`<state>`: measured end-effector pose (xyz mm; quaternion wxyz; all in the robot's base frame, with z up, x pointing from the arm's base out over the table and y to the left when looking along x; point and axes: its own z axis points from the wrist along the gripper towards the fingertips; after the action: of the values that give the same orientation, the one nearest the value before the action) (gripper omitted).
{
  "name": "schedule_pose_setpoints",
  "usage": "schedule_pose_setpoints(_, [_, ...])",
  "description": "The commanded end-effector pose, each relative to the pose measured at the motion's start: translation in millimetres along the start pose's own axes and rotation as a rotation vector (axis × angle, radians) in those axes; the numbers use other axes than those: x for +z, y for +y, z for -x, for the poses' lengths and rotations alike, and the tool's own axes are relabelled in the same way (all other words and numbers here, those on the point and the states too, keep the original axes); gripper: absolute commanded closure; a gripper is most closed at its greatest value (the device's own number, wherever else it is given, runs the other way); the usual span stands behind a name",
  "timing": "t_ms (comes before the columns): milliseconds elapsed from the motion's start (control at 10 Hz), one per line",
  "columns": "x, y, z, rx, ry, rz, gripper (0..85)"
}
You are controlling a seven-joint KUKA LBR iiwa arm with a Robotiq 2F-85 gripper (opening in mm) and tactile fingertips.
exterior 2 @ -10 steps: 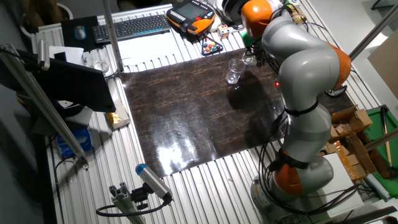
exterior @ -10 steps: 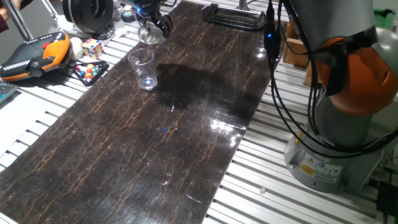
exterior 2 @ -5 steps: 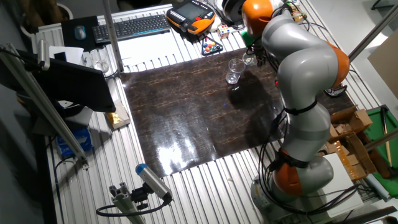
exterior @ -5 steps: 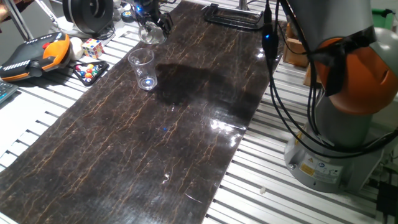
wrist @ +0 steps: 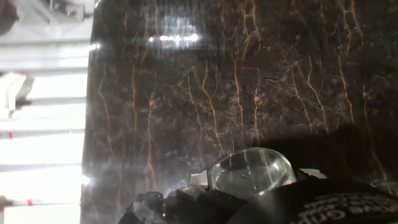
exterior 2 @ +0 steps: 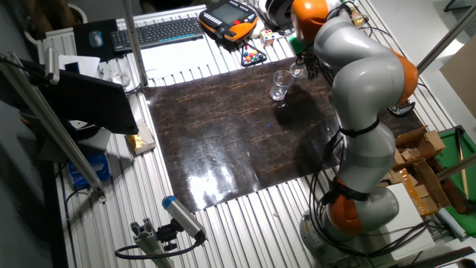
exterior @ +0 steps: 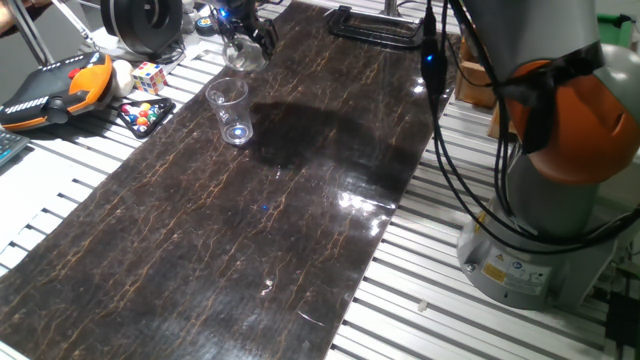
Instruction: Pour the water from one cup into another empty cup
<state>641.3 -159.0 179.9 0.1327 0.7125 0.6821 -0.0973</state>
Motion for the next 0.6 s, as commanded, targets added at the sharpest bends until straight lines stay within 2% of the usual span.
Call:
schedule_pose_setpoints(0, [0.1,-0.2,-0.1,0.009,-0.015,0.003,84.3])
schedule_pose_setpoints(200, [-0.2,1.0,2.5,0.017,-0.048,0.003,84.3])
schedule_pose_setpoints(500, [-0.6,1.4,3.8,-0.009,-0.100,0.022,84.3])
